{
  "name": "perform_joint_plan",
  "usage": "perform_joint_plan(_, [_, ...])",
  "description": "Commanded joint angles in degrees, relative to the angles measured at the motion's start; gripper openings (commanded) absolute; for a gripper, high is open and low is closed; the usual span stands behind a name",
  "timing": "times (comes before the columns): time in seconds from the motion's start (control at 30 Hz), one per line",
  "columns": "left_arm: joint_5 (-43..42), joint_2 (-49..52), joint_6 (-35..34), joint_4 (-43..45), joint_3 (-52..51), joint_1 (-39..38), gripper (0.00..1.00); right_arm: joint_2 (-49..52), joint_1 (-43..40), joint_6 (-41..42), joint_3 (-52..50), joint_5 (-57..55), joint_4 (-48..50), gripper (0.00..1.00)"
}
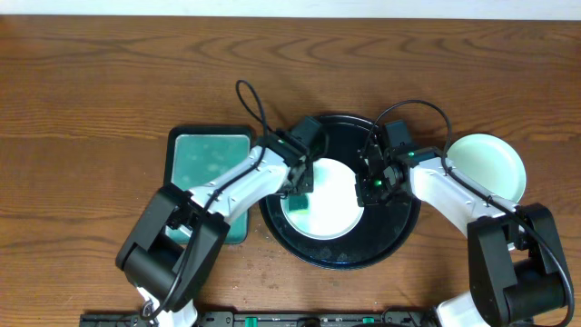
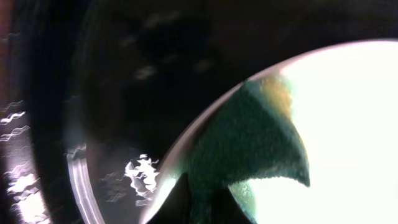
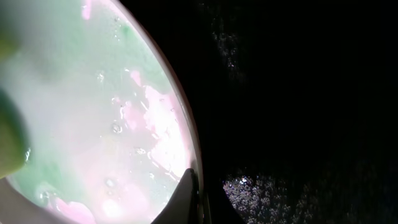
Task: Clean dirty plates on tray and stack at the side
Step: 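Scrub the white plate with the sponge while the right gripper holds it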
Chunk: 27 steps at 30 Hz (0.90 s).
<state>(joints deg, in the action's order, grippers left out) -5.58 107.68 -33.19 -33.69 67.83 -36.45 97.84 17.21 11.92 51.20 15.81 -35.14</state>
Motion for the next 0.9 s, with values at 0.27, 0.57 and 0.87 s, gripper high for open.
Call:
perform_joint_plan(0.27, [-25.6,10.2,-2.3,16.8,-2.8,-3.7,0.08,1.8,0.5,-0.4,-1.0,-3.1,-0.4,0.01])
perform_joint_plan(0.57, [-33.3,11.4,-1.7,16.7,-2.7,-7.2,0.08,1.8,0.5,-0.5,-1.0,-3.1,-0.4,0.01])
perform_joint_plan(0.87, [-35.2,11.1,-1.2,9.6,-2.7,-7.3,0.07,1.8,0.5,-0.5,-1.0,-3.6,-0.4,0.01])
